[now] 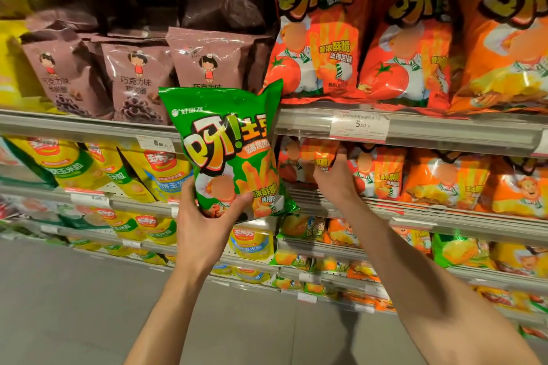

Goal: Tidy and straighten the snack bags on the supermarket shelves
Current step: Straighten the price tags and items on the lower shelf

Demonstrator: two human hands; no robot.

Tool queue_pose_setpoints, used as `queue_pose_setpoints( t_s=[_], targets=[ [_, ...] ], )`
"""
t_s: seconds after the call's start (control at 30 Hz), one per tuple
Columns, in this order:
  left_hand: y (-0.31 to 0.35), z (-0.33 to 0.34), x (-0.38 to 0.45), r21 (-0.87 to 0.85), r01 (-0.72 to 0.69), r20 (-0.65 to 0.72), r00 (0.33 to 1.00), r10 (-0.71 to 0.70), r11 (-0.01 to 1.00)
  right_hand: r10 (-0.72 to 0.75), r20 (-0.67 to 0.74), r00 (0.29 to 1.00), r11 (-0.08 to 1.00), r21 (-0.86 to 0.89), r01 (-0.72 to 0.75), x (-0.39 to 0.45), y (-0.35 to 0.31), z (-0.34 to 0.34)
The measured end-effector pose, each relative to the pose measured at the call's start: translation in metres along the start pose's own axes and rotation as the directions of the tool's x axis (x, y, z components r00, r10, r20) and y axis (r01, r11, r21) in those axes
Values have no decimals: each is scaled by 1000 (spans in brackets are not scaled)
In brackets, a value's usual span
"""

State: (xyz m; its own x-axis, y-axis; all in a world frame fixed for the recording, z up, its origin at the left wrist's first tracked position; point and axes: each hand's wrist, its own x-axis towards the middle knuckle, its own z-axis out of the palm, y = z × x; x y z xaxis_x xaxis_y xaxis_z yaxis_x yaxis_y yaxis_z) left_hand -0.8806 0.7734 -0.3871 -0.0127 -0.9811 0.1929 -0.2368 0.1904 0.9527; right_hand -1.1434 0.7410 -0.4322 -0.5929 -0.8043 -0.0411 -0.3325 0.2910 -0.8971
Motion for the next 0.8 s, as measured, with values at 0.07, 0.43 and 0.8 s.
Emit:
queue_pose_setpoints(
  t_s=[0.07, 0.43, 0.8],
  targets=[
    [1, 1, -1, 1, 8, 6, 1000, -8, 1000, -20, 50, 999, 996, -90, 25, 2, 7, 4],
    [0, 4, 1, -14, 51, 56, 997, -50, 999, -49, 129, 990, 977, -202, 74, 0, 20, -3],
    [-8, 0, -16, -98, 70, 116, 992, -58, 993, 31, 39, 999, 985, 167, -37, -60, 21, -48]
  ],
)
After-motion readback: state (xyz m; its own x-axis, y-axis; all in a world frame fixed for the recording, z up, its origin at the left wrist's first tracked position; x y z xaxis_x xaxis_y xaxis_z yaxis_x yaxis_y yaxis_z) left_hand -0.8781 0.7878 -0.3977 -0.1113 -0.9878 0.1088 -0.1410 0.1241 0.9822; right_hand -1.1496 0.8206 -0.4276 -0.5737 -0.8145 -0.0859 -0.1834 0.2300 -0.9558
